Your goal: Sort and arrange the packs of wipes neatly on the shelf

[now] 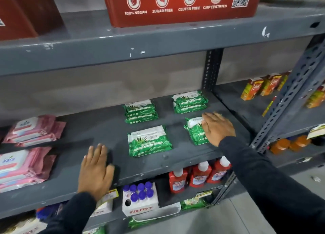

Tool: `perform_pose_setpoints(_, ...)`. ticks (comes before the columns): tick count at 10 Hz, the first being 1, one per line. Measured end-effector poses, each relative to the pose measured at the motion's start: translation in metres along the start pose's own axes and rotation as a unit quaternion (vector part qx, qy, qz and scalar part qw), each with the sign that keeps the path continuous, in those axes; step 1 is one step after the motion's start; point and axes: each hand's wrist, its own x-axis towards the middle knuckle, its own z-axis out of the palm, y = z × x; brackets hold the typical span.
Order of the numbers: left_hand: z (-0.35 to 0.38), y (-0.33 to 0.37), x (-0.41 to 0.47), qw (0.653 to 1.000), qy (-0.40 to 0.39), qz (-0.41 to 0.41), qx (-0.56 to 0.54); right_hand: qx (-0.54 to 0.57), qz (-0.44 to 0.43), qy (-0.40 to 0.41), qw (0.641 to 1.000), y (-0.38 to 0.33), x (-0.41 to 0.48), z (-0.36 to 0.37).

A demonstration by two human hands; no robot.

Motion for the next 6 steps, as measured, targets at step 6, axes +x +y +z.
perform_pose_setpoints(6,0.021,-0.014,-0.005,0.989,-0.072,-0.037,0.121,0.04,-0.024,0.088,0.995,-0.003,-0.008,-0.013)
